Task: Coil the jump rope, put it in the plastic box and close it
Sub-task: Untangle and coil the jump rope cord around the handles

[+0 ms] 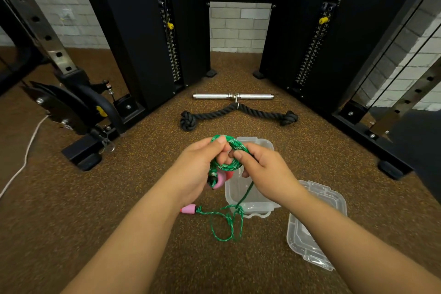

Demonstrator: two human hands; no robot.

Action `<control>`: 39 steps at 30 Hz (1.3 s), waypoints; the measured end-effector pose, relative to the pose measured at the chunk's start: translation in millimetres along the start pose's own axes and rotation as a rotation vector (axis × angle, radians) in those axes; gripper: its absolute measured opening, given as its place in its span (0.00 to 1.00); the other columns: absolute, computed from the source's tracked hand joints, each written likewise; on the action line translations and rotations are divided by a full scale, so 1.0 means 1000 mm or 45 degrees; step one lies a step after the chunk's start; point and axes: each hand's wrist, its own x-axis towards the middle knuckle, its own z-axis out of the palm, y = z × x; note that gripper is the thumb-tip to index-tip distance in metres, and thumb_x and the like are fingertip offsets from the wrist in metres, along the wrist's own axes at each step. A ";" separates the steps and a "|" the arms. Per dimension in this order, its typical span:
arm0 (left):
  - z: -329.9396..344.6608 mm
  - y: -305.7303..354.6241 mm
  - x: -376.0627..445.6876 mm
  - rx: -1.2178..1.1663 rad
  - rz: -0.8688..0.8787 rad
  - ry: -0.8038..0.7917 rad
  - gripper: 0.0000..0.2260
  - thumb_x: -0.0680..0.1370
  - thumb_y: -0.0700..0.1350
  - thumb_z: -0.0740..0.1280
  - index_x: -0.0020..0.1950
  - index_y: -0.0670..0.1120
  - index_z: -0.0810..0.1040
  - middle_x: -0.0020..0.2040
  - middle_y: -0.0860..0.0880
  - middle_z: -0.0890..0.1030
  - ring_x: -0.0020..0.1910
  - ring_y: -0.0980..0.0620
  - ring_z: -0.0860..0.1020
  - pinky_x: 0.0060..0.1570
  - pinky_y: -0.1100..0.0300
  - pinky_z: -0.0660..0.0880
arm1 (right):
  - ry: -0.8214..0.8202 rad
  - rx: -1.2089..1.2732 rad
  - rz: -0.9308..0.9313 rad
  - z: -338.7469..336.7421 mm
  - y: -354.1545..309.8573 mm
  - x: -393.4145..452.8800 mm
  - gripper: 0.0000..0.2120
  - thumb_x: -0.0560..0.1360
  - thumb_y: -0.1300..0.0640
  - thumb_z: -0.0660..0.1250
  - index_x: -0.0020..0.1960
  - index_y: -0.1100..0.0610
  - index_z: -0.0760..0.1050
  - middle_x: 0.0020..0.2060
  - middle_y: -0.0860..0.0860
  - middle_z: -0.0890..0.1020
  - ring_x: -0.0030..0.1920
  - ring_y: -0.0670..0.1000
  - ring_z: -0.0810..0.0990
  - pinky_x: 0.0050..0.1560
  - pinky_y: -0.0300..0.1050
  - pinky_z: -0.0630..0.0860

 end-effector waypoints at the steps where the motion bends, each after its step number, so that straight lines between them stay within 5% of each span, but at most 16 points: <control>1: 0.002 0.000 0.001 -0.142 -0.036 -0.011 0.11 0.80 0.47 0.60 0.42 0.43 0.73 0.29 0.50 0.72 0.34 0.49 0.73 0.36 0.54 0.68 | 0.000 0.030 0.020 0.000 -0.001 0.001 0.12 0.79 0.54 0.60 0.47 0.61 0.77 0.35 0.55 0.80 0.37 0.54 0.79 0.38 0.46 0.73; 8: 0.008 0.000 0.004 -0.232 -0.045 -0.003 0.11 0.80 0.47 0.59 0.44 0.42 0.74 0.24 0.53 0.64 0.29 0.52 0.68 0.39 0.59 0.67 | -0.092 0.354 0.106 0.003 0.004 0.000 0.11 0.79 0.58 0.60 0.48 0.63 0.77 0.36 0.53 0.77 0.29 0.40 0.74 0.36 0.35 0.73; 14: 0.004 0.008 0.005 -0.280 -0.071 -0.037 0.17 0.81 0.50 0.56 0.56 0.40 0.79 0.27 0.53 0.65 0.28 0.56 0.64 0.35 0.62 0.63 | -0.125 0.487 0.139 0.002 0.016 -0.002 0.12 0.81 0.60 0.55 0.45 0.54 0.77 0.33 0.49 0.77 0.31 0.43 0.75 0.39 0.35 0.73; 18: 0.000 0.014 0.003 -0.292 -0.070 -0.025 0.19 0.82 0.49 0.52 0.63 0.39 0.75 0.33 0.51 0.77 0.31 0.55 0.69 0.38 0.61 0.67 | -0.213 -0.112 0.201 0.006 0.028 -0.005 0.13 0.81 0.53 0.54 0.53 0.51 0.77 0.35 0.48 0.78 0.37 0.49 0.77 0.43 0.48 0.74; 23: -0.001 0.014 -0.002 -0.109 -0.021 0.045 0.15 0.83 0.46 0.51 0.65 0.44 0.70 0.50 0.49 0.86 0.45 0.51 0.79 0.48 0.56 0.73 | -0.342 -0.684 -0.161 0.010 0.010 -0.017 0.16 0.80 0.45 0.52 0.47 0.53 0.74 0.43 0.51 0.80 0.45 0.55 0.78 0.44 0.50 0.74; 26: -0.001 0.013 -0.003 0.173 -0.007 0.060 0.11 0.83 0.48 0.50 0.55 0.54 0.72 0.53 0.52 0.85 0.52 0.53 0.81 0.45 0.53 0.70 | -0.407 -0.586 -0.274 0.012 -0.005 -0.021 0.16 0.79 0.44 0.53 0.38 0.52 0.66 0.33 0.47 0.73 0.38 0.53 0.74 0.40 0.52 0.72; 28: -0.001 0.012 -0.003 0.366 -0.024 0.082 0.13 0.83 0.51 0.49 0.50 0.57 0.73 0.55 0.51 0.85 0.52 0.53 0.82 0.47 0.52 0.72 | -0.381 -0.399 -0.239 0.008 -0.013 -0.021 0.14 0.79 0.45 0.55 0.39 0.51 0.70 0.32 0.46 0.74 0.35 0.50 0.74 0.39 0.51 0.72; 32: -0.009 0.002 -0.004 0.739 -0.171 0.160 0.21 0.78 0.65 0.50 0.62 0.58 0.74 0.65 0.50 0.76 0.60 0.53 0.74 0.65 0.53 0.65 | -0.275 0.050 -0.055 -0.006 -0.021 -0.014 0.11 0.79 0.53 0.59 0.44 0.49 0.79 0.36 0.48 0.81 0.33 0.45 0.73 0.37 0.44 0.71; 35: -0.012 0.002 -0.007 0.749 -0.184 -0.014 0.25 0.78 0.66 0.47 0.46 0.59 0.82 0.60 0.56 0.80 0.62 0.58 0.73 0.71 0.50 0.57 | -0.169 0.218 0.010 -0.015 -0.019 -0.006 0.11 0.79 0.55 0.59 0.42 0.51 0.78 0.31 0.45 0.78 0.32 0.44 0.72 0.37 0.39 0.71; 39: -0.012 0.002 -0.004 0.851 -0.120 -0.283 0.24 0.80 0.58 0.52 0.42 0.46 0.82 0.44 0.58 0.84 0.54 0.61 0.78 0.64 0.56 0.62 | -0.048 0.272 0.051 -0.020 -0.010 0.002 0.11 0.78 0.51 0.61 0.42 0.53 0.79 0.30 0.54 0.71 0.32 0.51 0.68 0.35 0.47 0.68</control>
